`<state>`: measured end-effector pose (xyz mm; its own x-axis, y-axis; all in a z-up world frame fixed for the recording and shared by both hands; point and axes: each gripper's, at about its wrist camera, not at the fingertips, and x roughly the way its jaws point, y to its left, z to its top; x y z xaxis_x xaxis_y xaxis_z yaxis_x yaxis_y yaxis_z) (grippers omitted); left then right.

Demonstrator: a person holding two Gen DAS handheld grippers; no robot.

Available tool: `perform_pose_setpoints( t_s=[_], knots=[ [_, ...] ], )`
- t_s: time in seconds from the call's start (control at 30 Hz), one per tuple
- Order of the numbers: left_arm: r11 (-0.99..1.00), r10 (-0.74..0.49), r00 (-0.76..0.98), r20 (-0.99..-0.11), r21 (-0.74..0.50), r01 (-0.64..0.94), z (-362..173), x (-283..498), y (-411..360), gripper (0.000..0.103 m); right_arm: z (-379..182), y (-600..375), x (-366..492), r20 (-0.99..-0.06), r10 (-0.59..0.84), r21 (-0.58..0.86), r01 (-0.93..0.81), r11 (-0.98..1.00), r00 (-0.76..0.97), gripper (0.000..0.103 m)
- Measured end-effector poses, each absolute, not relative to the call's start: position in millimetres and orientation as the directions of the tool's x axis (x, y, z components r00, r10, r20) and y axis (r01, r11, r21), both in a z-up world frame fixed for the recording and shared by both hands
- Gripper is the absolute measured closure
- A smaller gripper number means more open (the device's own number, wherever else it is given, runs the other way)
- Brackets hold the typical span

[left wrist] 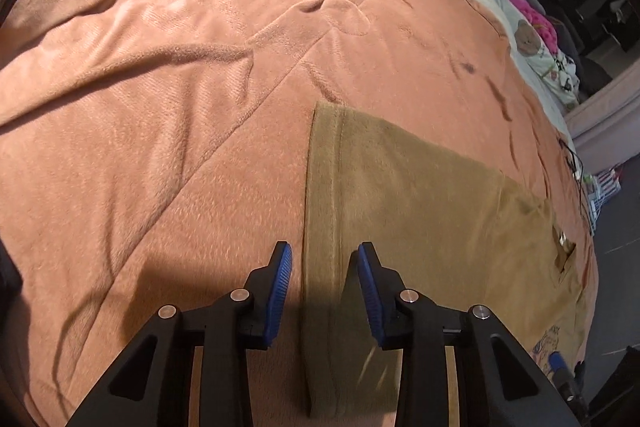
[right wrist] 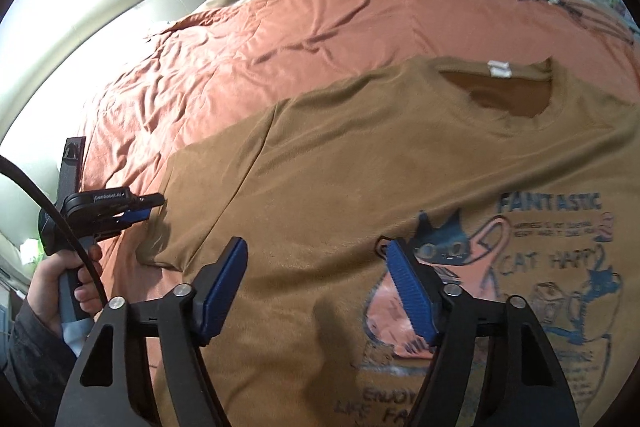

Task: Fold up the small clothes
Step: 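Grasp the shirt side edge with the left gripper and fold it over the body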

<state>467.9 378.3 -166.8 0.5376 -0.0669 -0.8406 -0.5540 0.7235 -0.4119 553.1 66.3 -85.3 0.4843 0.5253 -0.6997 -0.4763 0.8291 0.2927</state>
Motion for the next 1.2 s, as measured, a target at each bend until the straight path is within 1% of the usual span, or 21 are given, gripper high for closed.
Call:
perform_pose_setpoints(
  t_s=[0.1,0.17,0.2,0.23,0.27,0.3,0.4,0.57,0.7,0.83,0.87,1.0,1.2],
  knots=[
    [0.711,-0.097,0.554,-0.827,-0.447,-0.542,-171,472,379,0.067,-93,76,565,-0.701,0.559,0.337,-0.486,0.807,0.443,0.036],
    [0.707,-0.103,0.559,-0.823,-0.456,-0.541,-171,474,379,0.067,-97,85,571,-0.704,0.572,0.356,-0.488,0.797,0.42,0.048],
    [0.705,-0.112,0.561,-0.82,-0.463,-0.537,-171,474,379,0.075,-99,90,575,-0.705,0.581,0.369,-0.49,0.79,0.406,0.051],
    [0.706,-0.126,0.559,-0.82,-0.47,-0.53,-171,475,378,0.094,-102,95,577,-0.706,0.595,0.389,-0.492,0.779,0.385,0.056],
    [0.702,-0.152,0.555,-0.818,-0.485,-0.521,-173,475,378,0.096,-104,99,580,-0.707,0.603,0.401,-0.492,0.772,0.37,0.06],
    [0.701,-0.152,0.559,-0.815,-0.488,-0.52,-172,473,378,0.097,-106,105,581,-0.708,0.61,0.412,-0.493,0.766,0.357,0.06],
    [0.712,-0.147,0.577,-0.803,-0.491,-0.503,-162,473,379,0.098,-111,115,589,-0.71,0.617,0.431,-0.483,0.762,0.339,0.061],
    [0.729,-0.151,0.61,-0.778,-0.505,-0.463,-134,475,379,0.099,-127,134,606,-0.707,0.651,0.492,-0.468,0.734,0.278,0.075],
    [0.749,-0.149,0.636,-0.757,-0.506,-0.427,-111,479,374,0.099,-137,147,617,-0.694,0.68,0.54,-0.453,0.709,0.237,0.081],
    [0.771,-0.159,0.647,-0.746,-0.503,-0.39,-91,484,364,0.099,-153,160,627,-0.689,0.699,0.582,-0.428,0.692,0.192,0.094],
    [0.773,-0.164,0.65,-0.742,-0.506,-0.383,-87,486,362,0.099,-158,164,630,-0.688,0.702,0.59,-0.422,0.688,0.183,0.095],
    [0.786,-0.179,0.654,-0.735,-0.507,-0.355,-74,492,347,0.099,-164,168,642,-0.68,0.714,0.619,-0.39,0.681,0.168,0.096],
    [0.799,-0.21,0.658,-0.723,-0.515,-0.311,-55,497,320,0.099,-145,139,642,-0.665,0.726,0.641,-0.367,0.674,0.173,0.095]
  ],
)
